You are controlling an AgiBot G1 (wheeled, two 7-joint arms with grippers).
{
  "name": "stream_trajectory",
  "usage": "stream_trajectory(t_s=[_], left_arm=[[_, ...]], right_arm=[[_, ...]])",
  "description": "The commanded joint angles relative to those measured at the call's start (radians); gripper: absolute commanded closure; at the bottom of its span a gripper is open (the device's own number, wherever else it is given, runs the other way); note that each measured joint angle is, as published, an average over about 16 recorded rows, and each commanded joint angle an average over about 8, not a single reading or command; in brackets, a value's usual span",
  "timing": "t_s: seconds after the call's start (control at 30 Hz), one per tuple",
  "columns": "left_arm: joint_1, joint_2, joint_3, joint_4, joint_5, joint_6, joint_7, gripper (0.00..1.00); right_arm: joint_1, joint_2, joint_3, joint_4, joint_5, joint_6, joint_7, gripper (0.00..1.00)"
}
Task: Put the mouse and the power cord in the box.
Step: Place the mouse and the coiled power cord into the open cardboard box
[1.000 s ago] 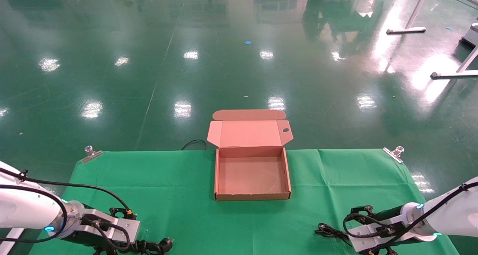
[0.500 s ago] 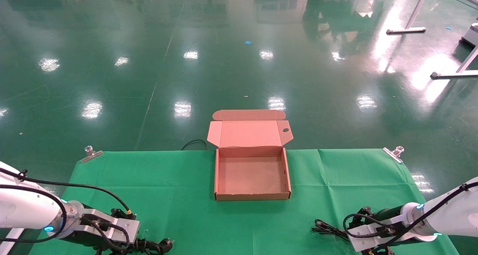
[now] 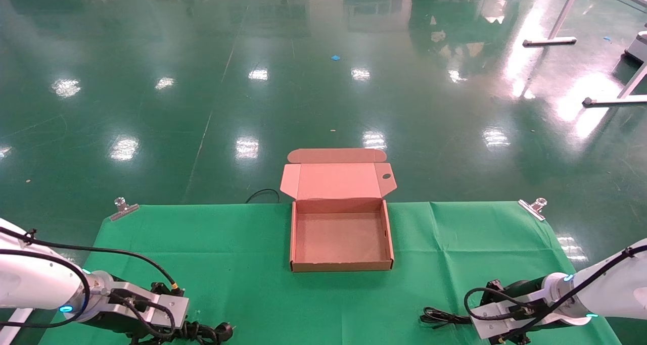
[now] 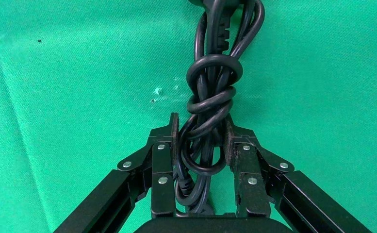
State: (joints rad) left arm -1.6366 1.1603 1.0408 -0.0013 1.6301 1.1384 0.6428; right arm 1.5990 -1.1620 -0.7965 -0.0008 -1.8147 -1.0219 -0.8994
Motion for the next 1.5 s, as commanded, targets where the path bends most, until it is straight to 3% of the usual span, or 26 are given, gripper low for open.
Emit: stream_trajectory(t_s=[0.03,0.3,0.53,0.73,0.93,1.1,1.27,1.5], left_arm=[[0.002,0.001,0.001,0.000,0.001,-0.003,0.000,1.00],[-0.088,-0.064,-0.059,-0.003,-0.085,0.152,-0.009,1.00],[-0.219,-0.111,-0.127,-0.005,-0.183,0.311,-0.066,1.00],[-0.300,-0.087,-0.189,0.003,-0.272,0.353,-0.145,1.00],[-0.335,-0.026,-0.247,0.025,-0.356,0.282,-0.213,1.00],[-0.363,0.000,-0.275,0.037,-0.397,0.196,-0.237,1.00],[-0.380,-0.028,-0.281,0.044,-0.409,0.151,-0.229,1.00],[-0.358,-0.095,-0.277,0.064,-0.402,0.167,-0.212,1.00]], right_arm=[[-0.001,-0.002,-0.001,-0.001,-0.001,0.001,0.001,1.00],[0.065,0.064,0.039,0.011,0.056,-0.054,-0.002,1.00],[0.185,0.138,0.063,0.080,0.088,-0.107,-0.022,1.00],[0.244,0.116,0.078,0.172,0.112,-0.133,0.000,1.00],[0.224,-0.002,0.090,0.230,0.132,-0.061,0.029,1.00],[0.200,-0.117,0.090,0.210,0.135,0.016,0.022,1.00],[0.150,-0.192,0.094,0.194,0.164,0.069,0.012,1.00],[0.031,-0.212,0.068,0.285,0.244,0.179,0.066,1.00]])
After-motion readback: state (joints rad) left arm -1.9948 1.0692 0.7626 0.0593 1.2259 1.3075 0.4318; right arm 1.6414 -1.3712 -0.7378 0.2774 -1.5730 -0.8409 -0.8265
